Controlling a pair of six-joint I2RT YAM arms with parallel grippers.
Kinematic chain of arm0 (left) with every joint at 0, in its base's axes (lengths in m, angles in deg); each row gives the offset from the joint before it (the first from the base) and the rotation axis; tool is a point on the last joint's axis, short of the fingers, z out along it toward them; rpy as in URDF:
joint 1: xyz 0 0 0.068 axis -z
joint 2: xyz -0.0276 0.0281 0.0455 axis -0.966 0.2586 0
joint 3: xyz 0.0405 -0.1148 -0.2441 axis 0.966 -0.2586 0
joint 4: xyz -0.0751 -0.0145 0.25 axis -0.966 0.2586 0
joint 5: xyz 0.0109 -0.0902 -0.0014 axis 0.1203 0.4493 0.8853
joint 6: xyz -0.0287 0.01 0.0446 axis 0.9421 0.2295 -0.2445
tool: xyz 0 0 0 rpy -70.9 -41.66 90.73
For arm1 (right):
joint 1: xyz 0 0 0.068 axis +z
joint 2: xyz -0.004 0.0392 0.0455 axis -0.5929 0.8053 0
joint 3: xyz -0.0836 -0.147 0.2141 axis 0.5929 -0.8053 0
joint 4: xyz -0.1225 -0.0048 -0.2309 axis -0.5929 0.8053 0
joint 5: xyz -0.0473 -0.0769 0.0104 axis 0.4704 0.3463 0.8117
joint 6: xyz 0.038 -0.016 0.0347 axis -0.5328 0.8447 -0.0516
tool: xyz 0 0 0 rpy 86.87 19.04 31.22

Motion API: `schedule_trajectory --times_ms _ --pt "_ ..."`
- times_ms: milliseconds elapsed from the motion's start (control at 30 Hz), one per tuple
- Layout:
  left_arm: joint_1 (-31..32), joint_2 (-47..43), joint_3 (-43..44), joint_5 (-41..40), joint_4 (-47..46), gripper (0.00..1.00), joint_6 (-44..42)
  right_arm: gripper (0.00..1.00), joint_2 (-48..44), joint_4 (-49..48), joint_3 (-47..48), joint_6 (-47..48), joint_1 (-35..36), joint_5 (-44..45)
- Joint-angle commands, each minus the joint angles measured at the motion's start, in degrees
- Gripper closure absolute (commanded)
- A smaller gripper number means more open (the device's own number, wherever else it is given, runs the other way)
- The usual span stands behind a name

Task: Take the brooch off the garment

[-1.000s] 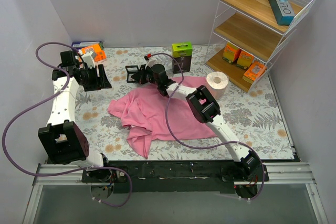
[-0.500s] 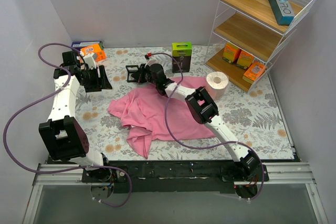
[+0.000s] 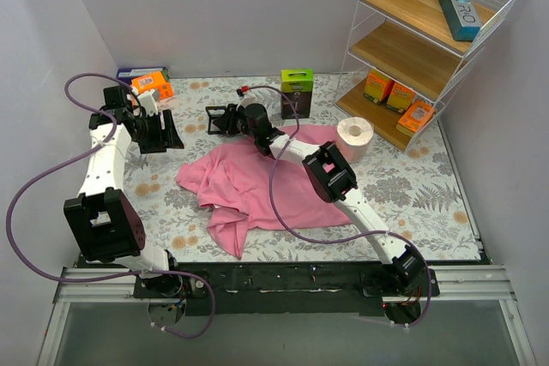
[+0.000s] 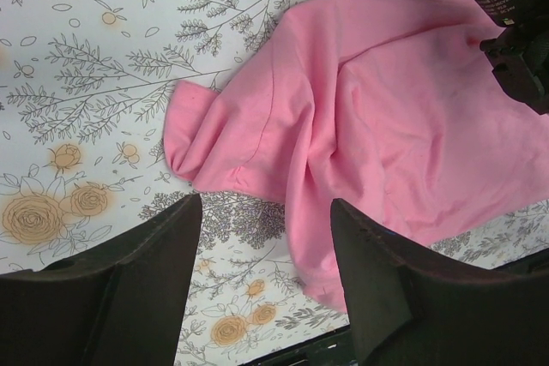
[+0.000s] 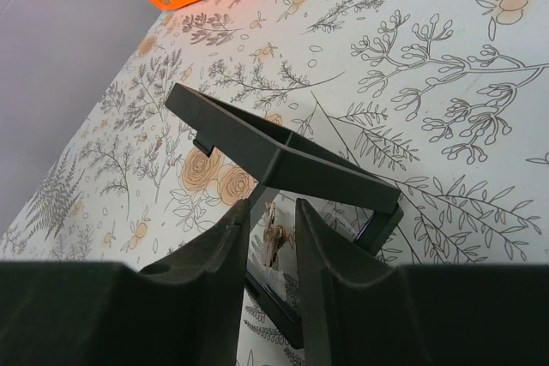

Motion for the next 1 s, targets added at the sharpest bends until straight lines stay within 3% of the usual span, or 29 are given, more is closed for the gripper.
schedule_trajectory --times_ms 0,600,733,967 --pt "-0.3 -2.7 -0.8 0.3 -0.3 0.39 0.3 0.64 -1.7 -3.5 1.0 2.8 -0.5 0.2" --pt "-0.3 -4.8 -2.0 1.6 -1.7 0.38 1.2 0.61 -10.8 -8.8 -7.1 10.1 -1.3 -4.7" --pt "-0.3 -3.6 -1.1 2.0 -2.6 0.38 0.3 0.56 -13.9 -4.3 -9.2 9.5 -1.5 -5.9" --pt "-0.3 -0.7 2.3 3.1 -6.5 0.33 0.8 0.47 -27.3 -1.4 -25.0 13.1 -3.0 -16.2"
